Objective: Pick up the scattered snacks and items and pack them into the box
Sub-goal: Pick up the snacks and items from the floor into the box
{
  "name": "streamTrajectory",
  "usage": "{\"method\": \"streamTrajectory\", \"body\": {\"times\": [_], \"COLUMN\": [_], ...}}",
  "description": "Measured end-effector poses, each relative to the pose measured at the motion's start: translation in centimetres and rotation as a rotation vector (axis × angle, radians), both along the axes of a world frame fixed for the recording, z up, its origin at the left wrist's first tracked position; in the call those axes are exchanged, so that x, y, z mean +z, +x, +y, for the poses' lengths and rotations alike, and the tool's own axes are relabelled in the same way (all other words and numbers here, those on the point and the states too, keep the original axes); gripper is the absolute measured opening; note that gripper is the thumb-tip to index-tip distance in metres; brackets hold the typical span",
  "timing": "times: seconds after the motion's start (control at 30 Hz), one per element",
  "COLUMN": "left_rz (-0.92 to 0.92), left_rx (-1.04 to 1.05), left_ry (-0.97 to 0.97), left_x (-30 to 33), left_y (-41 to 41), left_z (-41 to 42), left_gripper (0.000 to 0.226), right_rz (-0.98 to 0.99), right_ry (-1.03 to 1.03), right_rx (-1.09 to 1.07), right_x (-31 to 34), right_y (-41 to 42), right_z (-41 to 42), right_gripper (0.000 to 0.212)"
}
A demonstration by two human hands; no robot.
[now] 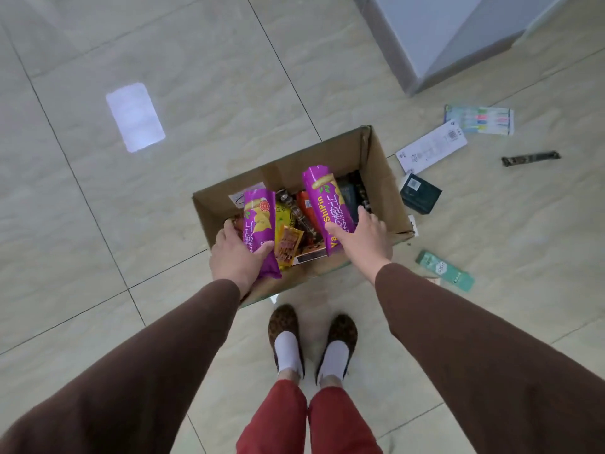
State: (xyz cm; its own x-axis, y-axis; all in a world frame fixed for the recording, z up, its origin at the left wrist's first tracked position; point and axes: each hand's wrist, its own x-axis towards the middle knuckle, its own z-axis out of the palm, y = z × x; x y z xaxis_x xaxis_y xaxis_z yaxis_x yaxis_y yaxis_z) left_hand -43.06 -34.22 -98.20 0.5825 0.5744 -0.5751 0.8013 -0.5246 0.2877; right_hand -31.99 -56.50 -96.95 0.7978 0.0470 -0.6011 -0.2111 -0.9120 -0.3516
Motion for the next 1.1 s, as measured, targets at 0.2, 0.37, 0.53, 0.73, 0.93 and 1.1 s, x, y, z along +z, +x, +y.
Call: {"method": "streamTrajectory", "body": {"times": [0.2,0.37,0.53,0.73,0.93,1.1], "left_rz": [-0.006,-0.068,-0.113,-0.121,-0.087,-0.095], "left_rx": [-0.171,-0.399,-0.624,-0.757,-0.823,-0.786], "left_ry": [-0.022,-0.05,-0.071,-0.099,-0.052,-0.069], "left_x": [-0.1,1.9,3.8,4.4,3.2,2.5], "left_y": [1.1,3.7,7.2,10.1,13.1,16.7], "left_z": [-1.6,-6.3,-13.7,-23.5,-32.9,-38.9], "left_gripper": [0.086,0.076,0.071,0.07,0.059,0.066], "right_rz": [-0.054,-0.078,-0.067,-0.054,-0.068,-0.102], "right_ry": [-0.028,-0.009,0.01,-0.022,0.0,0.006], "right_rx": [0.003,-0.083,-0.275,-0.387,-0.377,-0.363], "right_x": [0.1,1.4,2.1,1.1,-0.6,-0.9], "right_y": [-1.0,-3.5,-5.0,-5.3,-1.4,3.9], "right_z": [-1.6,-7.0,-15.9,-26.7,-36.2,-41.5], "right_gripper": [0.072,0.054,0.049,0.049,0.047,0.049]}}
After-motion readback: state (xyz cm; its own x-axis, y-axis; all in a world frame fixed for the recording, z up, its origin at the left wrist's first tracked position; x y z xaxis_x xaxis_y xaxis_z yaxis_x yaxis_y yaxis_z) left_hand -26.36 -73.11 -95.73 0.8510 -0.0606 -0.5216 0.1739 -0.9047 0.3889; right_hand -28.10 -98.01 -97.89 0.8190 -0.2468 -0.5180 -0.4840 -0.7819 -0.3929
